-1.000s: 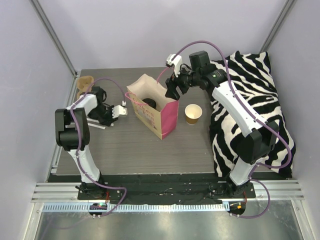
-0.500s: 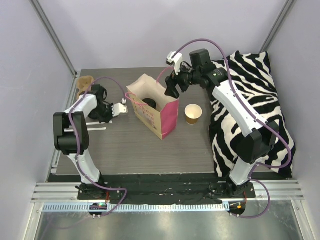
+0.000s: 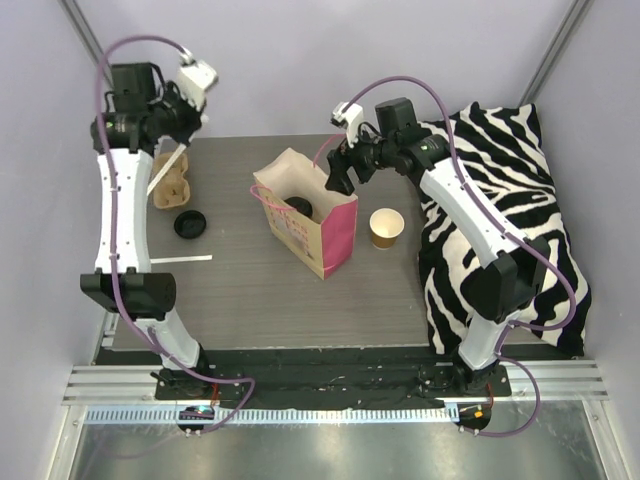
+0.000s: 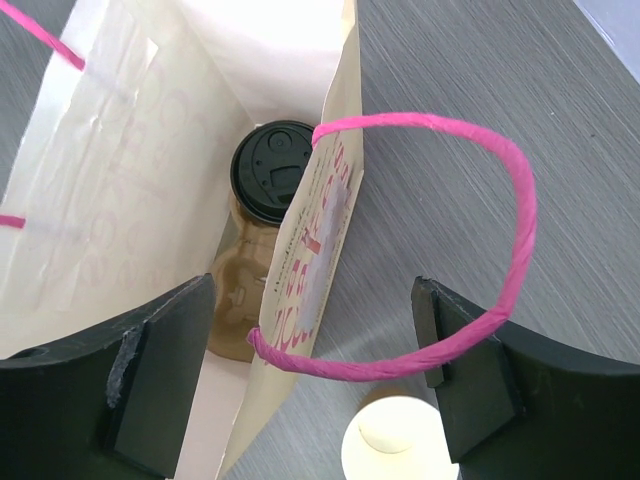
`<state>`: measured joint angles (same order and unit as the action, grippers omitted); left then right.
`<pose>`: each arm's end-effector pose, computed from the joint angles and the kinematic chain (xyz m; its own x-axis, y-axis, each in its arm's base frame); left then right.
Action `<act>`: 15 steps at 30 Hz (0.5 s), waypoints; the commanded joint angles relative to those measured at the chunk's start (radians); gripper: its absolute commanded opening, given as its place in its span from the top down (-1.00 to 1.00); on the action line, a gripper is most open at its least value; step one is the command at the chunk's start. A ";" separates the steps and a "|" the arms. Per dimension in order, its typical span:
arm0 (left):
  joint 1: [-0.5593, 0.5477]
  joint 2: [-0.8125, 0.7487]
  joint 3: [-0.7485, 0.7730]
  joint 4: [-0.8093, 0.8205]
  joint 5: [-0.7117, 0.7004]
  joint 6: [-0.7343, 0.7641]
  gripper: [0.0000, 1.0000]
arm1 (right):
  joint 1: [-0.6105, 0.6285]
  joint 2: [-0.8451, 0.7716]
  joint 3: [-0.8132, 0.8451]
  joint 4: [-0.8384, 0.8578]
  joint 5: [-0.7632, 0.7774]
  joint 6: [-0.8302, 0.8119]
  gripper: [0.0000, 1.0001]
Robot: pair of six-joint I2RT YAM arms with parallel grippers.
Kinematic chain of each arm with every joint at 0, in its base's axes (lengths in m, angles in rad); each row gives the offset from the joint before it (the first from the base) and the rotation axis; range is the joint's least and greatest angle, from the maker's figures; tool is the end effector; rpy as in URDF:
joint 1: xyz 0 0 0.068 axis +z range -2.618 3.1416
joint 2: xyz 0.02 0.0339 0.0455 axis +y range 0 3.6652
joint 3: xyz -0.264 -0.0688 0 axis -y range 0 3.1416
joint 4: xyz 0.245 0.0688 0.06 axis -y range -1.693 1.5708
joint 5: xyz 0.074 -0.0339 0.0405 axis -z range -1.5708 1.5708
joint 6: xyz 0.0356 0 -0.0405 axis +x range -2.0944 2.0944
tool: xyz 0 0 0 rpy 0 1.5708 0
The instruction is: Pack the takeout coffee
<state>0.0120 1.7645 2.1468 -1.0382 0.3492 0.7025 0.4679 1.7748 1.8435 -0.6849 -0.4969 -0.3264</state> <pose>0.3610 -0.0078 0.4541 -0.2975 0.6036 -0.7397 0.5924 0.7243 0.3528 0.3491 0.1954 0.3878 -0.2501 -0.4422 -0.8613 -0.8698 0.4934 -0.0007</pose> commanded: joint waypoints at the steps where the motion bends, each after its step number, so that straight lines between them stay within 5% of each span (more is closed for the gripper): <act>1: -0.003 -0.031 0.195 0.113 0.079 -0.548 1.00 | -0.003 0.002 0.059 0.056 -0.031 0.059 -0.75; 9: -0.003 -0.226 -0.097 0.770 0.060 -1.237 1.00 | -0.005 0.023 0.072 0.056 -0.017 0.085 -0.72; 13: -0.003 -0.182 -0.122 0.889 0.108 -1.593 1.00 | -0.005 0.040 0.080 0.054 -0.005 0.101 -0.66; 15: -0.070 -0.186 -0.137 0.920 0.024 -1.580 1.00 | -0.005 0.048 0.085 0.056 0.003 0.108 -0.62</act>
<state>-0.0002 1.5543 2.0388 -0.3351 0.4202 -0.5873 0.4671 1.8095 1.8763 -0.6643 -0.5056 -0.2504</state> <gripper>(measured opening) 0.009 0.828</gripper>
